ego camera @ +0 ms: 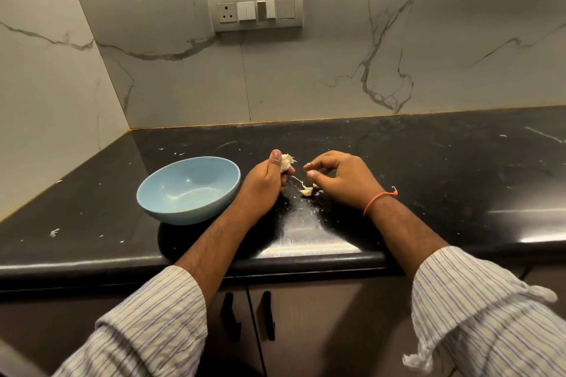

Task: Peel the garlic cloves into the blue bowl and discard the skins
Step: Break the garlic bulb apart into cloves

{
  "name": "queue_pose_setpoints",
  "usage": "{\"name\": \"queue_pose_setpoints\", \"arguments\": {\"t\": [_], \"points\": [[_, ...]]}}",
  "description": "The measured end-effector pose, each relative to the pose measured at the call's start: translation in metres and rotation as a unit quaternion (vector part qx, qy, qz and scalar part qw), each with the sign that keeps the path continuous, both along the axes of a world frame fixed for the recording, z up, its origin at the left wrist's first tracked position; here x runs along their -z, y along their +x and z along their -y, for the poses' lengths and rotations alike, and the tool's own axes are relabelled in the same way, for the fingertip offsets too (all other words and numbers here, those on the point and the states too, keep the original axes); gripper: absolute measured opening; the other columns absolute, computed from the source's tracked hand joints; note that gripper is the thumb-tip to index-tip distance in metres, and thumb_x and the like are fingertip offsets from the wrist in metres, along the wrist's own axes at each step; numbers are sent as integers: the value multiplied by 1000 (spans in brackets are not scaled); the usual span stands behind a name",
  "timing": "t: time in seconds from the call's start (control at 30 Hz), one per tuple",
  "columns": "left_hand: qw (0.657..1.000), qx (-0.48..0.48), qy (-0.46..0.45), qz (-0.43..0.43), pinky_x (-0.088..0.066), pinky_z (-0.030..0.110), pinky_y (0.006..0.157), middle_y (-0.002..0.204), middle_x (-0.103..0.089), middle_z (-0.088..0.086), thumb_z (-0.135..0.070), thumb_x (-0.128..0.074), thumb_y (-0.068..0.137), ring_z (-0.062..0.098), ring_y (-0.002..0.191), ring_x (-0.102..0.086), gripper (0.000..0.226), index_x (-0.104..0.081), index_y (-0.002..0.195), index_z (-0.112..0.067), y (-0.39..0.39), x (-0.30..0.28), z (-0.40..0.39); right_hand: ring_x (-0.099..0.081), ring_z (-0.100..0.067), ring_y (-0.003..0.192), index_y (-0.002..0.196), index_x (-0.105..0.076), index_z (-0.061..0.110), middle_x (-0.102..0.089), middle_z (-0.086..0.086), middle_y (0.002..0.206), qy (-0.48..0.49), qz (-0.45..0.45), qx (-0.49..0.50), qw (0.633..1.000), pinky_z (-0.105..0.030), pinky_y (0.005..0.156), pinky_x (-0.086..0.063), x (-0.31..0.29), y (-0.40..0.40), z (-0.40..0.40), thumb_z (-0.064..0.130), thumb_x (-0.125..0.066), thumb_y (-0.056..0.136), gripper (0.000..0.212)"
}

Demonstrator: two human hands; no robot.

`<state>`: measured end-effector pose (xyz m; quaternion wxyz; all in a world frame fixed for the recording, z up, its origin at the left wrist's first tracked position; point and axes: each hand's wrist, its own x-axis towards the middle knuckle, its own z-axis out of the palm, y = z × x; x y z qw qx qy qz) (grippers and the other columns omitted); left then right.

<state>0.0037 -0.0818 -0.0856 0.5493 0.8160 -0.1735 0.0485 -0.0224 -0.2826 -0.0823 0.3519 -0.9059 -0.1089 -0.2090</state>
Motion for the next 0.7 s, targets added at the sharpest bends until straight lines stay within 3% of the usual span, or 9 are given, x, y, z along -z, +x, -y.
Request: {"name": "queue_pose_setpoints", "arguments": {"t": [0.17, 0.27, 0.43, 0.5, 0.6, 0.7], "points": [[1000, 8, -15, 1, -49, 32, 77, 78, -59, 1, -48, -23, 115, 11, 75, -56, 62, -72, 95, -16, -3, 0, 0, -69, -10, 88, 100, -81, 19, -75, 7, 98, 17, 105, 37, 994, -26, 82, -56, 2, -1, -4, 24, -78, 94, 9], [1000, 9, -20, -2, -51, 39, 80, 78, -62, 0, -50, -23, 114, 13, 76, -58, 63, -73, 95, -15, -1, 1, 0, -69, -9, 90, 117, -77, 20, -74, 8, 105, 19, 114, 6, 993, -26, 86, -58, 4, -3, -10, 18, -79, 92, 25], [1000, -3, 3, 12, -57, 49, 97, 97, -78, 0, -59, -25, 111, 20, 98, -74, 57, -76, 100, -34, -1, -1, 1, -67, -7, 89, 122, -77, 24, -69, 13, 105, 33, 95, -64, 993, -21, 79, -55, 2, -6, -25, 38, -81, 91, 34], [999, -8, 20, 24, -57, 50, 95, 95, -78, 4, -54, -25, 113, 21, 96, -74, 56, -75, 98, -32, -4, -3, 3, -67, -7, 88, 120, -78, 23, -69, 11, 102, 48, 95, -61, 992, -21, 79, -55, 2, -5, -24, 34, -82, 90, 32], [996, -31, 62, 57, -56, 46, 89, 91, -76, 7, -49, -24, 114, 21, 91, -71, 64, -76, 100, -15, -8, -6, 5, -68, -9, 89, 117, -80, 23, -70, 10, 103, 71, 100, -71, 990, -20, 78, -56, 1, -6, -22, 33, -84, 88, 30], [990, -50, 101, 81, -51, 39, 83, 83, -71, -1, -48, -23, 114, 13, 84, -67, 63, -73, 92, -17, -10, -4, 8, -71, -9, 89, 116, -81, 23, -74, 10, 103, 89, 111, -69, 987, -23, 80, -59, 1, -8, -22, 32, -85, 87, 31]]}}
